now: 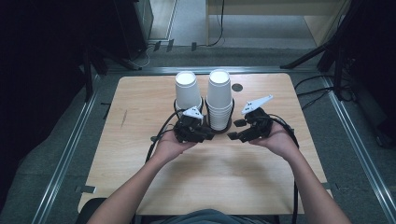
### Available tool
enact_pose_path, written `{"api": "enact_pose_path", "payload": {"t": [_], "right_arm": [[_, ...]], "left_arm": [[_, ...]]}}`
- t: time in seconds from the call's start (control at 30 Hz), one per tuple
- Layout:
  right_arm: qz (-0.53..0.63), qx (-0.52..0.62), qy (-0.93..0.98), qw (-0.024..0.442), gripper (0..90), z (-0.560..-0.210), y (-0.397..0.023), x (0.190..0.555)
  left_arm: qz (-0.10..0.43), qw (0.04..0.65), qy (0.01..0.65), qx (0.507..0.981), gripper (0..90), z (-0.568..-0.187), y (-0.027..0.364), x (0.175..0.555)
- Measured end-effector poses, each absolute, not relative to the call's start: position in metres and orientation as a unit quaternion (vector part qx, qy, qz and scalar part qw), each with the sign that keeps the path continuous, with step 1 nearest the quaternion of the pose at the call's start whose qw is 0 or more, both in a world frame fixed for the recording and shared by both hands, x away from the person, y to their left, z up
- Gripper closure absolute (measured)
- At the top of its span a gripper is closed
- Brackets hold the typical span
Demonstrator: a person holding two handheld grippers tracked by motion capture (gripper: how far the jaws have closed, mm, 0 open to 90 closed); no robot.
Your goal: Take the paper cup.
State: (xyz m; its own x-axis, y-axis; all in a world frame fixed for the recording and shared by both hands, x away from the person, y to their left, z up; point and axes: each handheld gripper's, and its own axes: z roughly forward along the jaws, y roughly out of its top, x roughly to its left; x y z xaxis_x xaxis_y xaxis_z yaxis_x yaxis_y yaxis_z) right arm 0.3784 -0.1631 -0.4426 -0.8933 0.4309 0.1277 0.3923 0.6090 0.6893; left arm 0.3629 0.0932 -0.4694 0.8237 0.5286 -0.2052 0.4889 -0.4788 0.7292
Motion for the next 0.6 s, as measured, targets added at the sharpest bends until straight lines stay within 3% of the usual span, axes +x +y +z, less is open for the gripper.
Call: {"api": "enact_pose_path", "payload": {"t": [0.3,0.6], "right_arm": [[0.372,0.231,0.898,0.042,35.9,-0.421,-0.160,0.386],[0.381,0.231,0.893,0.056,31.3,-0.395,-0.160,0.402]], "left_arm": [[0.048,0.413,0.307,0.856,87.8,-0.456,0.086,0.371],[0.069,0.410,0.330,0.848,89.3,-0.444,0.074,0.380]]}}
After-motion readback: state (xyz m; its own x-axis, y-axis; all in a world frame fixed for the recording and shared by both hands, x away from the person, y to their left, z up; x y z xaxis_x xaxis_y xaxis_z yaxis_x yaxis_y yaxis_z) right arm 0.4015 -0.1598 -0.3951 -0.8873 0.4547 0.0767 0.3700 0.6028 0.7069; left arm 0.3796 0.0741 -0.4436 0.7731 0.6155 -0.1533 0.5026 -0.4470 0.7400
